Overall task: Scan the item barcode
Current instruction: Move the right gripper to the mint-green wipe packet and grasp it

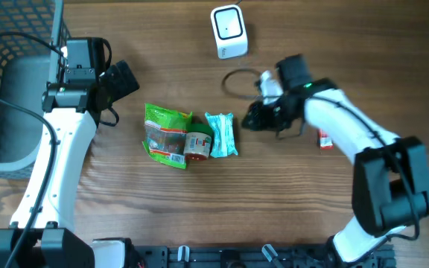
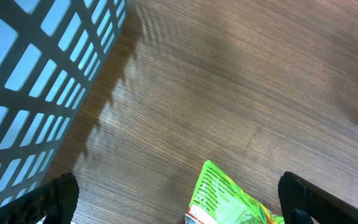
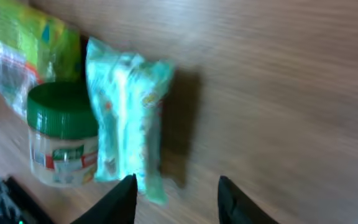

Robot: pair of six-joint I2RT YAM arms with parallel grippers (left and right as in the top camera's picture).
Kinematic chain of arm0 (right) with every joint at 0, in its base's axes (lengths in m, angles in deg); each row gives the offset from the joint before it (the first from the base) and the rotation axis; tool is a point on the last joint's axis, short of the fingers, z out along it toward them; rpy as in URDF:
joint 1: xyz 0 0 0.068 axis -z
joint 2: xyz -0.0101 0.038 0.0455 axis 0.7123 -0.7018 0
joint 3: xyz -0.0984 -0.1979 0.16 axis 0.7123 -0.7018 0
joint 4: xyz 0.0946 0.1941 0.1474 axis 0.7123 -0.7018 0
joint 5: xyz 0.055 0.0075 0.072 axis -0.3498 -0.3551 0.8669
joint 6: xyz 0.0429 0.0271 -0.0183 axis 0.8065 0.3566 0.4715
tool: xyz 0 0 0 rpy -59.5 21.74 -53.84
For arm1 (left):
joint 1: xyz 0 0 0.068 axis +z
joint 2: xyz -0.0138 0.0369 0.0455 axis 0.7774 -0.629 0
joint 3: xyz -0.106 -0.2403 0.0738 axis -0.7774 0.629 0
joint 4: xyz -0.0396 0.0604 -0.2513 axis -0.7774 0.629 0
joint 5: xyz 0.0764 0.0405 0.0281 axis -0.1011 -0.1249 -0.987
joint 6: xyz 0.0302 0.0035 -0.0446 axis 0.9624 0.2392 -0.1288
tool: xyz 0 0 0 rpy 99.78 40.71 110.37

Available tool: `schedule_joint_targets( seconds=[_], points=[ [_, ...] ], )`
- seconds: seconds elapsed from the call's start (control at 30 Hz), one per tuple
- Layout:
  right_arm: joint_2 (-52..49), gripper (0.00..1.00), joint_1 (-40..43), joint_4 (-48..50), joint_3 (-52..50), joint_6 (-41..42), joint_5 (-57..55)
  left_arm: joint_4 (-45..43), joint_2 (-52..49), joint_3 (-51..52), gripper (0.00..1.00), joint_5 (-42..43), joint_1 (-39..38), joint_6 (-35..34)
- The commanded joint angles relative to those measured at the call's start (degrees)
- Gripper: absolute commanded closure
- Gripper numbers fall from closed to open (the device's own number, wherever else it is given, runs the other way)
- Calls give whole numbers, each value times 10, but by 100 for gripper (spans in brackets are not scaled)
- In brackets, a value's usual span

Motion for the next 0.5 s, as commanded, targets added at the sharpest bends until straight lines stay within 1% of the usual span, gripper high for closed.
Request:
schedule_joint_targets(
  seconds=[0.0,0.07,0.2,0.23,0.3,0.4,0.47],
  points=[
    [-2,57,-58,59,-37,39,-7,-2,0,-3,0,-5,1,-7],
    [-3,60,-81,71,-41,71,-45,-2,0,-3,0,-5,1,-7],
    [-3,61,-106,89,-41,82,-69,-2,0,-3,0,-5,1,-7],
    [-3,68,-111,93,-41,82,-68,-2,0,-3,0,-5,1,-7],
    [-3,75,-116,94,-41,86,-88,-2,0,-3,0,-5,1,-7],
    [-3,77,-116,94,-44,110,-108,-2,0,-3,0,-5,1,-7],
    [-3,77,-116,97,-52,110,-109,-2,0,-3,0,-5,1,-7]
  ],
)
